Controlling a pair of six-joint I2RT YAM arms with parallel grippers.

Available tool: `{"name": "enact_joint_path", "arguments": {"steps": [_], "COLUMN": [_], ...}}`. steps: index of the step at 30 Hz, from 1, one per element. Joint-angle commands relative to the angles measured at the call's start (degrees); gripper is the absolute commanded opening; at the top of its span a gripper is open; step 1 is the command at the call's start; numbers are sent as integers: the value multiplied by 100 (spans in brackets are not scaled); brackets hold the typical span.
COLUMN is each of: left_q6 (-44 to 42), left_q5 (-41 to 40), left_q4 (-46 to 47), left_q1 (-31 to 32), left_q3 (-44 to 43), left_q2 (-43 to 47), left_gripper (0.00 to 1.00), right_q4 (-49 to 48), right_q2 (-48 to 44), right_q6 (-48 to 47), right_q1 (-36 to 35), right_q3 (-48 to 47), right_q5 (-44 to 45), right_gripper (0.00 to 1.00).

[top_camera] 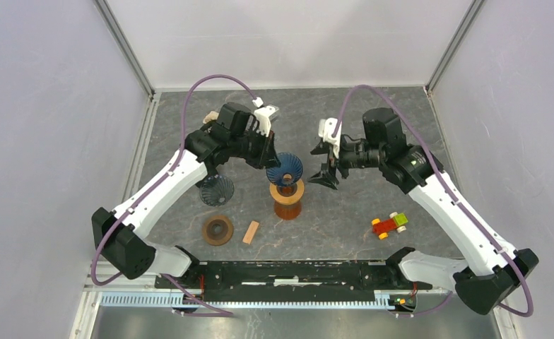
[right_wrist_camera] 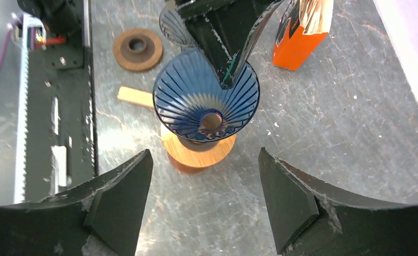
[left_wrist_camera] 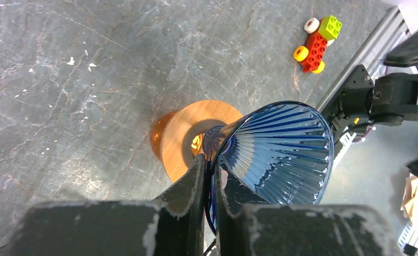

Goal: Place the coffee filter in the dripper
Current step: Place the coffee dripper in the dripper holder.

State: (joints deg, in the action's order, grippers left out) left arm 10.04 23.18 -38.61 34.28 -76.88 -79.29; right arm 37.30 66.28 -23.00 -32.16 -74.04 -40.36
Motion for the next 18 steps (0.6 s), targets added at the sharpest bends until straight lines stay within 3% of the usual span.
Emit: {"name": "enact_joint_path", "arguments": {"steps": [1,9,13,18], "left_q6": [77,20,-2,7], "left_q5": [311,170,152,231], "left_q4": [140,21,13,-17], "left_q1": [146,184,186,184], "left_q3": [-61,-205,-225,-257], "left_q2": [96,-21,-59,-119], "left_gripper": [2,2,2,2], "right_q4": [-123,709,1195,1093], "right_q2": [-252,65,304,399], "right_q6": [-1484,-2726,-3082,-3199], "right_q1": [-211,-1333,-1685,-2085], "right_q3": [268,-146,-372,-239], "right_q5": [-145,846,1321,2052], "right_gripper": [77,72,64,55]}}
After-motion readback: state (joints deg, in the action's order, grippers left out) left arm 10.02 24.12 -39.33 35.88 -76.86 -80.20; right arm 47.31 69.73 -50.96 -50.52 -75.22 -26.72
